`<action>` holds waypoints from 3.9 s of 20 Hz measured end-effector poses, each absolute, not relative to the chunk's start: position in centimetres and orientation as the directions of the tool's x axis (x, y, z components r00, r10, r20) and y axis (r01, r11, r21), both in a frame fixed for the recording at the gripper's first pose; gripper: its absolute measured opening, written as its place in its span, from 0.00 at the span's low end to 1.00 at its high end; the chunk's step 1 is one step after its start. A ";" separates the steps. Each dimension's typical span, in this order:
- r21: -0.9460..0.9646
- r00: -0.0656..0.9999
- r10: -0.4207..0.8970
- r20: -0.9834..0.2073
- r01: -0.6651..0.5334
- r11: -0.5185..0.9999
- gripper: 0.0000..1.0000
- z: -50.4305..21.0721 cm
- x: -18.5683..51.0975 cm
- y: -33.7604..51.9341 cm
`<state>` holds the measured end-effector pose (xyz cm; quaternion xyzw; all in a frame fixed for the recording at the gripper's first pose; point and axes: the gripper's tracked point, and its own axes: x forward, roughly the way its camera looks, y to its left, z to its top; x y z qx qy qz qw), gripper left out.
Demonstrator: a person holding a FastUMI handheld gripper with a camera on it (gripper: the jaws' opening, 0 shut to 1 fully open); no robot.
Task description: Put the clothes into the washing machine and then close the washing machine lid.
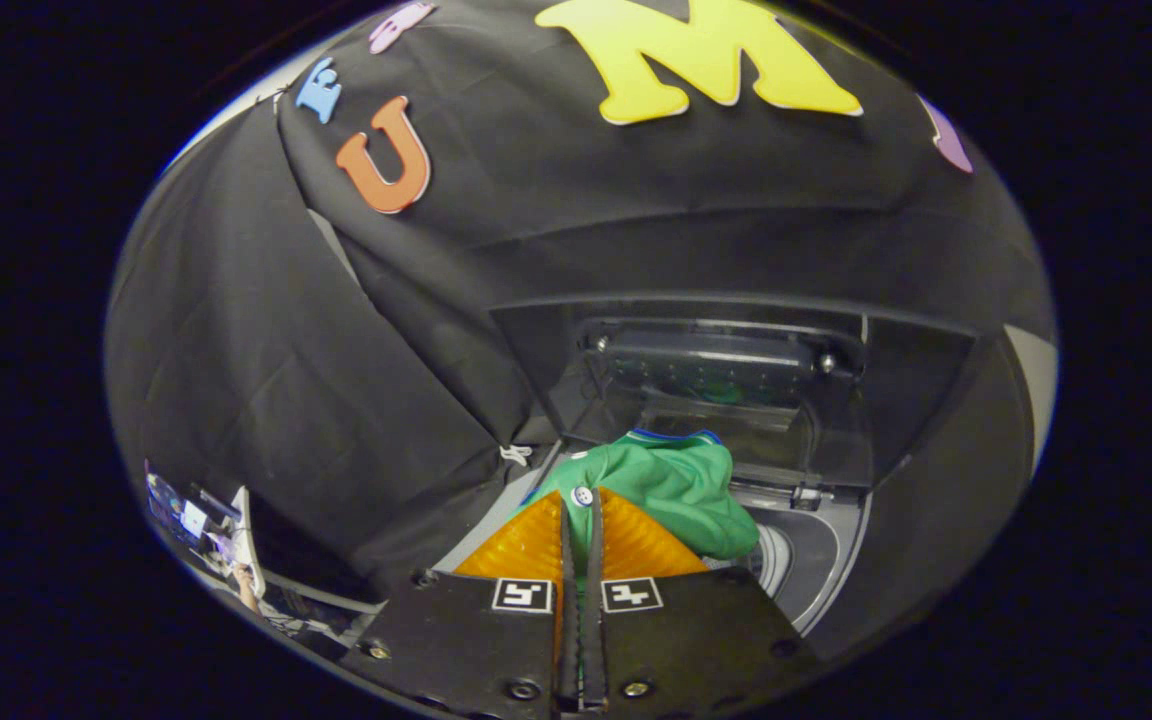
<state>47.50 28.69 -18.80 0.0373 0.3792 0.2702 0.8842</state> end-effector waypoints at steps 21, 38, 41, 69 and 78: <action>0.175 0.519 0.349 -0.780 -0.355 0.918 0.05 -31.6 49.8 27.9; 0.144 0.489 0.325 -0.809 -0.372 0.917 1.00 -32.8 48.3 26.7; 0.146 0.508 0.338 -0.792 -0.379 0.914 1.00 -31.6 48.4 26.8; 0.081 0.788 0.370 -0.491 -0.382 0.921 1.00 -7.0 61.3 29.1; 0.108 0.779 0.226 -0.585 -0.201 0.974 1.00 -12.1 65.3 26.3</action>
